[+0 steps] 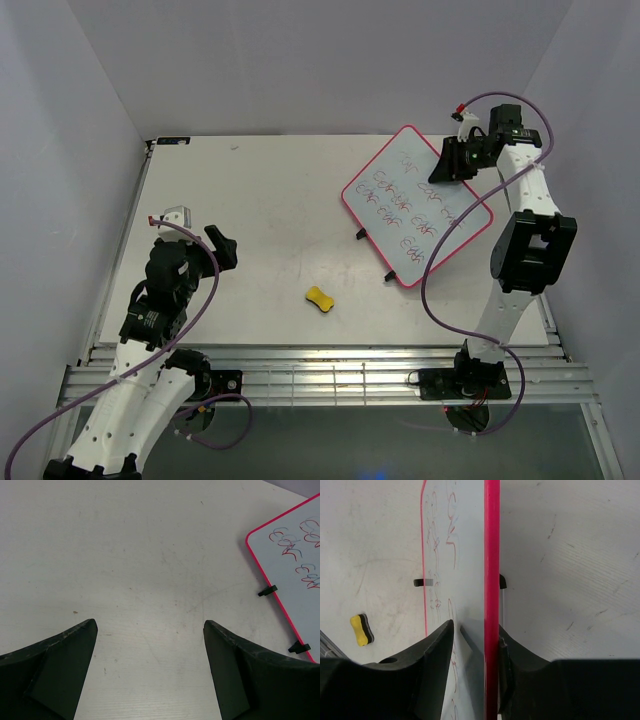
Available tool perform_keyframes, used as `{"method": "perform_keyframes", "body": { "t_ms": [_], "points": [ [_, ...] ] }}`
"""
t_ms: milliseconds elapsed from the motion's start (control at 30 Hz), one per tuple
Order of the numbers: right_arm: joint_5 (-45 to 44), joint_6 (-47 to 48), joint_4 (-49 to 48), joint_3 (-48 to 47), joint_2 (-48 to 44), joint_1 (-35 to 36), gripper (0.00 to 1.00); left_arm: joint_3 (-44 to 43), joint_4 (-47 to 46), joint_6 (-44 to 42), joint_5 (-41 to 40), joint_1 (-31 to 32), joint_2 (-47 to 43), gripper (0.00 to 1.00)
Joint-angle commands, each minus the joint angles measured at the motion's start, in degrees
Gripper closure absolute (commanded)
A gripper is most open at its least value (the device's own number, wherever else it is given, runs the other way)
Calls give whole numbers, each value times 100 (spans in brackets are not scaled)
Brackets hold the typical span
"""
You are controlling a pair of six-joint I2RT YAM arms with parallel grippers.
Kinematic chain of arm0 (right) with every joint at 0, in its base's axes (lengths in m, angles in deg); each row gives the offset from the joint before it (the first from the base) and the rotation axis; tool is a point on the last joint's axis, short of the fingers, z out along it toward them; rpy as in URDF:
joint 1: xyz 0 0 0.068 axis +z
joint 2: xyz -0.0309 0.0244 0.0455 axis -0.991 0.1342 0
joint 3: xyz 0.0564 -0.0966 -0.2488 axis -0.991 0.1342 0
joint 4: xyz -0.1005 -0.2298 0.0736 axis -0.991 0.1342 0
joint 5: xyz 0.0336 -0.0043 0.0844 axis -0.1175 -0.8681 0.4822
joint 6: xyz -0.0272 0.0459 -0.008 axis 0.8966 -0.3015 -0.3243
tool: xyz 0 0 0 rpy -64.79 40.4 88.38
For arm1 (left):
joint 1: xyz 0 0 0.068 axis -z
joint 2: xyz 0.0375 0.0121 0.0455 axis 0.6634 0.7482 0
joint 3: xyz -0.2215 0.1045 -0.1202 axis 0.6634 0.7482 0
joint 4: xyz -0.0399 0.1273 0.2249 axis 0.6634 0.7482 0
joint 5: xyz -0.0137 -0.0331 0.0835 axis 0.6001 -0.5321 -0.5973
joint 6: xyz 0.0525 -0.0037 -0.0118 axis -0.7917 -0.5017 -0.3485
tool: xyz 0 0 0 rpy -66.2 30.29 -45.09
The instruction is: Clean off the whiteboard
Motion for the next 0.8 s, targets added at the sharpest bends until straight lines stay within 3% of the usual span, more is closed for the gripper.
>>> {"method": "perform_keyframes", "body": {
  "t_ms": [0, 100, 333, 767],
  "points": [
    [610, -81, 166, -67, -506, 101, 59, 25, -92, -55, 10, 29, 5, 2],
    [787, -125, 104, 65, -655, 110, 65, 25, -92, -55, 10, 38, -3, 2],
    [778, -142, 78, 206, -769, 154, 66, 34, -92, -55, -26, 38, -39, 2],
    [392, -335, 139, 408, -1183, 444, 92, 43, -75, -55, -78, 38, -91, 2]
  ]
}}
